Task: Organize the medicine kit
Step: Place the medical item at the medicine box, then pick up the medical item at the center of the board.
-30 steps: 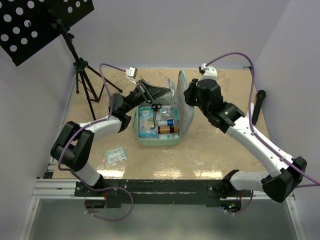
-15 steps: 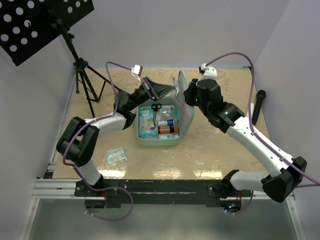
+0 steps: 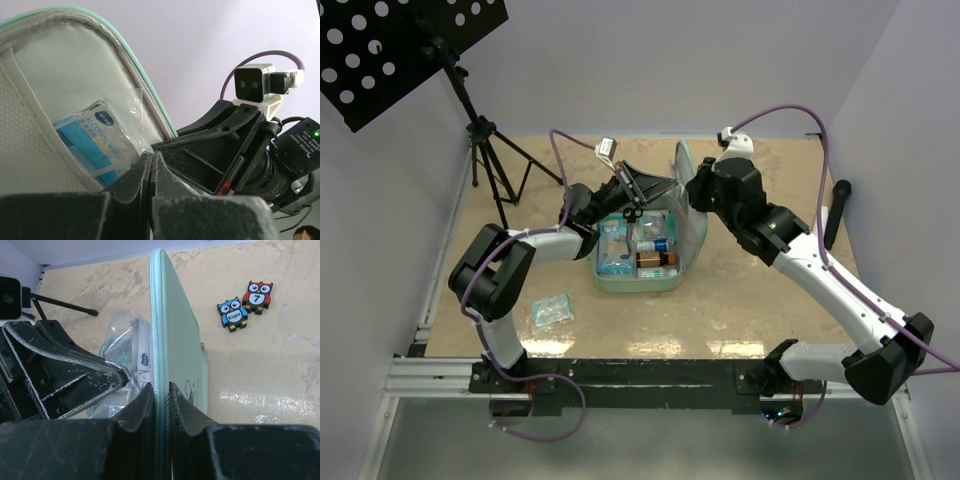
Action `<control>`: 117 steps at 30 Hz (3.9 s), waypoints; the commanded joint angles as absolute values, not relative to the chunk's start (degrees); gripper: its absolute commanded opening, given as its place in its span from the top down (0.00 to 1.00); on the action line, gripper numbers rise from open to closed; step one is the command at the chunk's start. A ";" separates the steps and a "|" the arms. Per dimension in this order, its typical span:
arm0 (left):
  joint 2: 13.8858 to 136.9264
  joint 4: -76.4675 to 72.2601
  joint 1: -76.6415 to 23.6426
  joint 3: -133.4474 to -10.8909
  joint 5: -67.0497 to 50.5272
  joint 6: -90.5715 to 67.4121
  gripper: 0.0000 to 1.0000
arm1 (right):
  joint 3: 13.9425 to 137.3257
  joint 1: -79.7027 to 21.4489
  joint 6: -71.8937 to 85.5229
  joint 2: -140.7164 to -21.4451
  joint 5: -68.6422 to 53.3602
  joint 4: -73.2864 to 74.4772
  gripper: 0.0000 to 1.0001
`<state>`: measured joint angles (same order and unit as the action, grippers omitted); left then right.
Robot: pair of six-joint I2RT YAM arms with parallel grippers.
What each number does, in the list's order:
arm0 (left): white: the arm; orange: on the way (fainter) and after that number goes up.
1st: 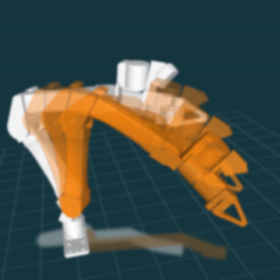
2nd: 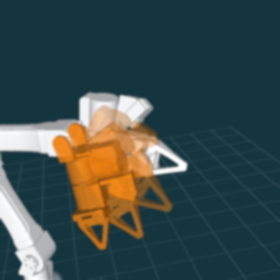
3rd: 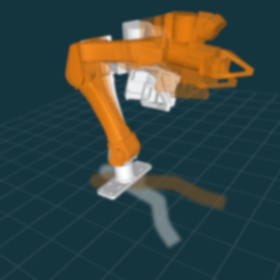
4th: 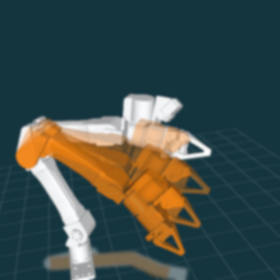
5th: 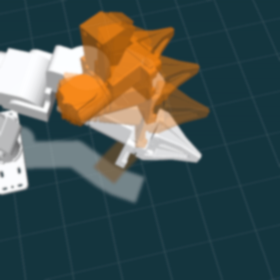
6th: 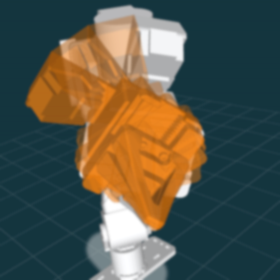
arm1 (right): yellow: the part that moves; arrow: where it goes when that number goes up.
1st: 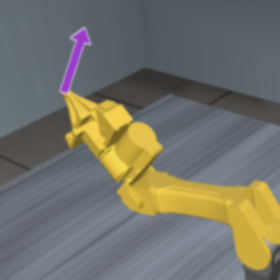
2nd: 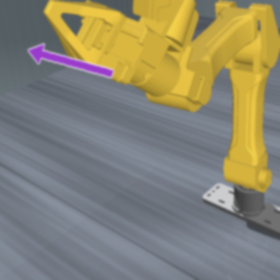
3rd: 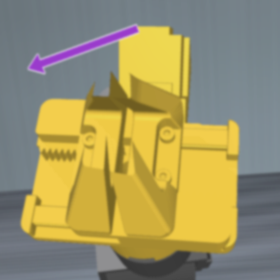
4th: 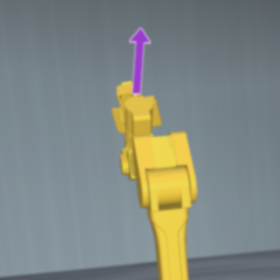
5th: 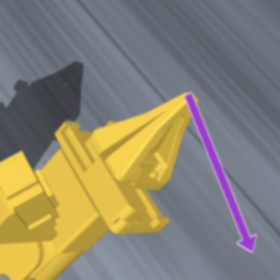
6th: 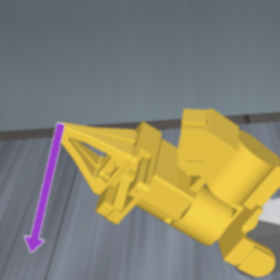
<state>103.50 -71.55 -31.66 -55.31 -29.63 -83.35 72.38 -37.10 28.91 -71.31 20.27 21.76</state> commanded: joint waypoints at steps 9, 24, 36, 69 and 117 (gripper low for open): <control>95.54 -47.58 -32.17 -62.04 -28.39 -62.42 1.00 | 73.04 -36.91 29.18 -70.93 19.60 19.78 1.00; 88.69 -31.47 -31.47 -64.07 -25.84 -53.09 0.44 | 72.42 -36.91 29.09 -70.75 19.34 19.42 1.00; 74.63 -4.70 -31.20 -68.11 -3.39 -36.93 0.49 | 70.14 -36.91 28.48 -69.43 19.86 17.85 1.00; 59.76 42.19 -31.64 -33.14 23.91 -71.81 0.05 | 61.00 -36.91 26.54 -66.80 14.15 8.96 1.00; 46.06 38.76 -32.87 -47.71 20.21 -47.83 1.00 | 60.91 -36.91 26.37 -66.27 13.71 9.14 1.00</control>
<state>48.16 39.18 -32.67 -40.49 18.94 -57.21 61.41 -37.06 27.40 -65.98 14.79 8.75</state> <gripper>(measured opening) 0.012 0.156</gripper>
